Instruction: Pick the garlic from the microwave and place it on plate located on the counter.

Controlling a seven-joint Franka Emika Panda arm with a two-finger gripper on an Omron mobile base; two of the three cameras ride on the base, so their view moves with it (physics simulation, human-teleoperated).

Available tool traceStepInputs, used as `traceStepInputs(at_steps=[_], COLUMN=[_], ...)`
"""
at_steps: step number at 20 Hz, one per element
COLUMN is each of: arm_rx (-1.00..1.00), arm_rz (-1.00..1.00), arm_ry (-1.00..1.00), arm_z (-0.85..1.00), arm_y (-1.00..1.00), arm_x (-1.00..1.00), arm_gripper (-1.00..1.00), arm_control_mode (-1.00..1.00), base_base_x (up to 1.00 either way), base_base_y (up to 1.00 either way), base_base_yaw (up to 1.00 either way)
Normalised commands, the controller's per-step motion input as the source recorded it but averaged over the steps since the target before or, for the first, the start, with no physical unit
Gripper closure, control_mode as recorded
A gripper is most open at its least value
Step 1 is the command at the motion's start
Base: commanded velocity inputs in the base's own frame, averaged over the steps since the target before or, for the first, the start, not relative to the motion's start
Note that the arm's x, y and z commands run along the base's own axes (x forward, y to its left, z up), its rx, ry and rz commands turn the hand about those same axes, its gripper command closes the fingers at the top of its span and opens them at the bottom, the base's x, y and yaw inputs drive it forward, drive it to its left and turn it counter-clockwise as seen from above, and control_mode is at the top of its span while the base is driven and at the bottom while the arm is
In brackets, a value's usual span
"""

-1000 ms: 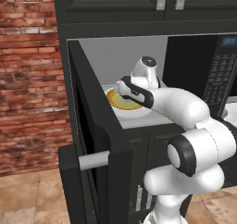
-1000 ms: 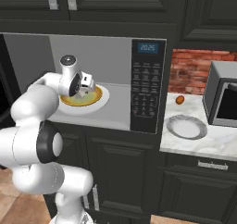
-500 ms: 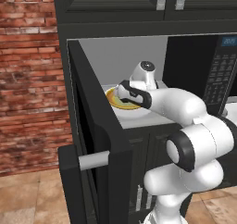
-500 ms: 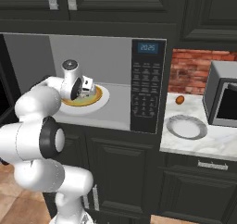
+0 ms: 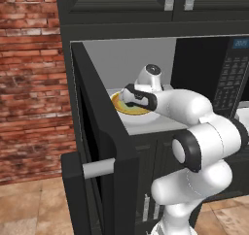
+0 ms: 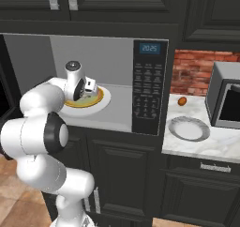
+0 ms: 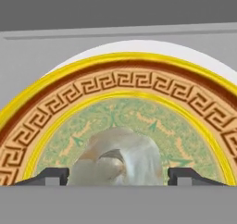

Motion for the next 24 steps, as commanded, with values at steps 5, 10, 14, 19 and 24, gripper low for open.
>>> traceStepInputs(at_steps=[5,10,14,19,24], arm_rx=[0.0,0.0,0.0,0.0,0.0], arm_rz=[0.0,0.0,0.0,0.0,-0.01], arm_ry=[-0.03,-0.18,-0.12,-0.02,0.06], arm_z=[0.0,0.01,0.07,0.41,0.39], arm_y=[0.0,-0.33,-0.58,-0.64,-0.67], arm_x=[-0.08,-0.94,-1.0,-1.0,-1.0], arm_gripper=[1.0,1.0,1.0,1.0,1.0], arm_control_mode=[-1.0,-1.0,-1.0,-1.0,-1.0], base_base_x=[0.0,0.0,0.0,0.0,0.0], base_base_y=[0.0,0.0,0.0,0.0,0.0], base_base_yaw=[0.0,0.0,0.0,0.0,0.0])
